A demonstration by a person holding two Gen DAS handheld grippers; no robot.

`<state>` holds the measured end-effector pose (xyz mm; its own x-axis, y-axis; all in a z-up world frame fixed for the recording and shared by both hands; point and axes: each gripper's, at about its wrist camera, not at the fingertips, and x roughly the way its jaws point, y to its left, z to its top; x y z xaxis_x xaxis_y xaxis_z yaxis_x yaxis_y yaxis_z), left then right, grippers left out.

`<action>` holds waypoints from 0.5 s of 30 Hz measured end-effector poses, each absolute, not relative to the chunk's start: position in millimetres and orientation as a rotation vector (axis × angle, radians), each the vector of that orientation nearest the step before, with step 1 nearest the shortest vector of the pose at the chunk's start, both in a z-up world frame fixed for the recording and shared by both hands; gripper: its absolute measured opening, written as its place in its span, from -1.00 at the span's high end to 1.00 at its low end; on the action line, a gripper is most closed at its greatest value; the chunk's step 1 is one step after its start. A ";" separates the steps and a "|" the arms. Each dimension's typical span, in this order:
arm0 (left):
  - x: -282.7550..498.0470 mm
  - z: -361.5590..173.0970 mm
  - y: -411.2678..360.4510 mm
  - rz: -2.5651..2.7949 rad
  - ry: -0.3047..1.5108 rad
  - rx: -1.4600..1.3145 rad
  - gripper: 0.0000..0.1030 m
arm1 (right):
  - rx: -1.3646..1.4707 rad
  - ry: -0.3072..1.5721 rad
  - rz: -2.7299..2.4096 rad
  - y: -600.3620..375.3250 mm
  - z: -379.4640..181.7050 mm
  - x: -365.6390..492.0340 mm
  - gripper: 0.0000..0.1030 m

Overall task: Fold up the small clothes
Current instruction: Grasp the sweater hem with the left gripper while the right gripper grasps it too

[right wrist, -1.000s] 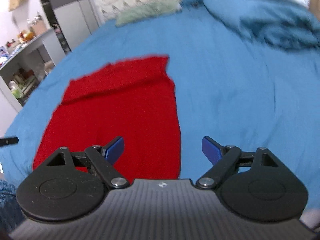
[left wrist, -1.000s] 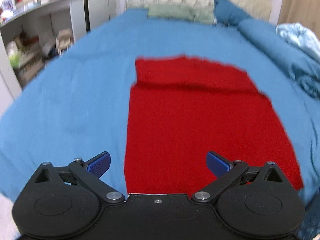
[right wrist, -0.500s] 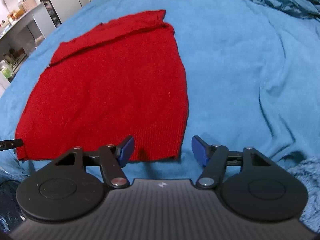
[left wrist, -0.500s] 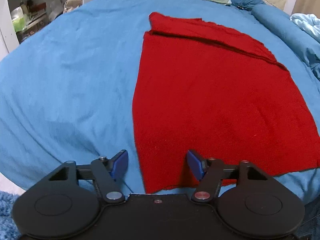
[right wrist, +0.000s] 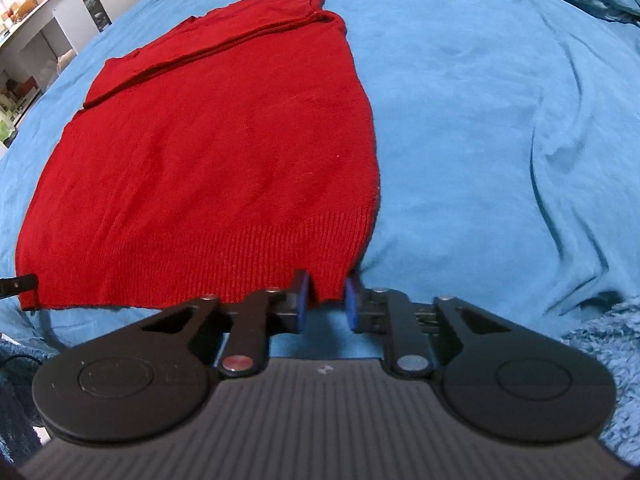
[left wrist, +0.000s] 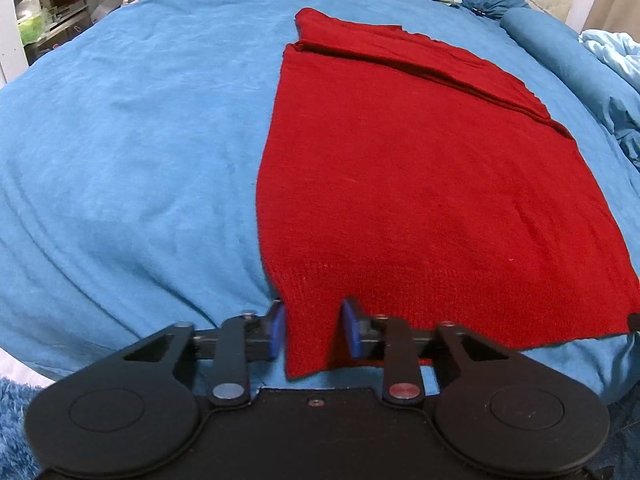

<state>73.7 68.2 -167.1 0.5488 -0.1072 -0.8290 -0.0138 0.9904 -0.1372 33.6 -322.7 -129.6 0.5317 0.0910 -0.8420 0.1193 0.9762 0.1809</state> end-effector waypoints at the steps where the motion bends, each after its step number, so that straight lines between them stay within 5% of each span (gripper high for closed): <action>1: 74.4 -166.9 66.2 -0.056 0.989 -0.134 0.61 | 0.235 1.010 -0.014 -323.6 -129.1 33.1 0.54; 2: 73.4 -165.6 66.4 -0.060 0.988 -0.137 0.78 | 0.240 1.008 -0.011 -323.9 -128.6 32.7 0.56; 5: 69.3 -159.2 66.4 -0.064 0.977 -0.144 0.89 | 0.268 0.988 0.003 -326.3 -124.4 29.4 0.57; 15: 61.6 -103.4 70.4 -0.073 0.863 -0.212 0.91 | 0.440 0.860 0.063 -351.8 -77.4 30.3 0.59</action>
<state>61.6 70.4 -103.4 0.6494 -0.1490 -0.7457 -0.0218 0.9766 -0.2141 30.3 -351.8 -77.4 0.6562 0.2283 -0.7192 0.1217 0.9086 0.3995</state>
